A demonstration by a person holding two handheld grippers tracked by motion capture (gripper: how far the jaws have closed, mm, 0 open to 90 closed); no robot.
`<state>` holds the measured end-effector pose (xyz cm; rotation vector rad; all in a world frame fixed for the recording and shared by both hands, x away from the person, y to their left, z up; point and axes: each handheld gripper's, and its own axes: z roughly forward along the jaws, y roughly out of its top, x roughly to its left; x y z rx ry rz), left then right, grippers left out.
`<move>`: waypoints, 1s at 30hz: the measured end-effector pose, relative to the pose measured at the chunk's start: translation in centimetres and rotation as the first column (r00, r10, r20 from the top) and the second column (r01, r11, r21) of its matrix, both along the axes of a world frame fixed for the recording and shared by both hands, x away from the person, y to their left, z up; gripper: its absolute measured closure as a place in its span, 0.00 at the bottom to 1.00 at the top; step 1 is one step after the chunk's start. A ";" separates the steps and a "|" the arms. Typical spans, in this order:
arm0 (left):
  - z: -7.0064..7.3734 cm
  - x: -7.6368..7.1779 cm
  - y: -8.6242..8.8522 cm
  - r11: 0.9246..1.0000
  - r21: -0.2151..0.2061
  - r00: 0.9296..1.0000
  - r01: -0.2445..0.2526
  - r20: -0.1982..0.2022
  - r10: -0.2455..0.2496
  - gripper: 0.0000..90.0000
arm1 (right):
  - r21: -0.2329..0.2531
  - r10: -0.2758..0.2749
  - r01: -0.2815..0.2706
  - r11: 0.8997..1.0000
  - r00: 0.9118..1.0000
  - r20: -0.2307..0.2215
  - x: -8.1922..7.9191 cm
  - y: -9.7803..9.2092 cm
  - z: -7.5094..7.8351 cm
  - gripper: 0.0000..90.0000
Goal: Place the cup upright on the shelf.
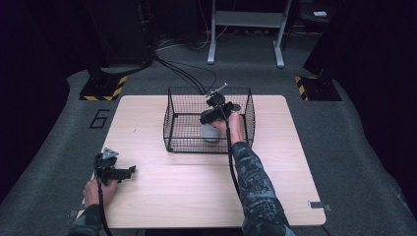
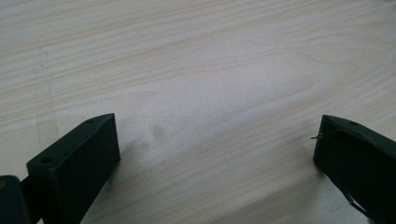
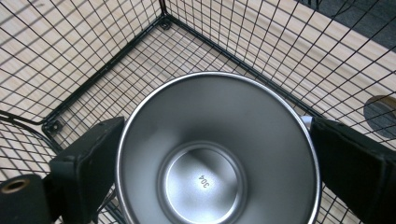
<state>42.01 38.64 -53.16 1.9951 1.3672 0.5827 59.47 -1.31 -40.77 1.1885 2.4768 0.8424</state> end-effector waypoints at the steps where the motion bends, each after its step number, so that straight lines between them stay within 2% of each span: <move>1: 0.0 0.0 0.0 1.000 0.000 1.000 0.000 0.000 0.000 0.00 | -0.003 -0.002 0.002 1.000 1.000 0.000 0.1 0.0 -0.1 0.07; 2: 0.0 0.0 0.0 1.000 0.000 1.000 0.000 0.000 0.000 0.00 | -0.001 -0.012 0.012 1.000 1.000 -0.010 0.0 0.1 -0.2 0.07; 12: 0.0 0.0 0.0 1.000 0.000 1.000 0.000 0.000 0.000 0.00 | -0.009 -0.019 0.019 1.000 1.000 0.004 0.1 0.1 -0.5 0.07; 17: 0.0 0.0 0.0 1.000 0.001 1.000 0.000 0.000 0.000 0.00 | -0.031 -0.010 0.010 0.999 1.000 -0.001 -0.1 0.1 -0.6 0.06; 24: 0.0 0.0 0.0 1.000 0.000 1.000 0.000 0.000 0.000 0.00 | -0.045 -0.028 0.028 0.999 1.000 0.002 -0.3 0.4 -0.7 0.06; 30: 0.0 0.0 0.0 1.000 0.000 1.000 0.000 0.000 0.000 0.00 | -0.015 -0.047 0.047 0.999 0.999 -0.021 -0.4 0.0 -0.6 0.00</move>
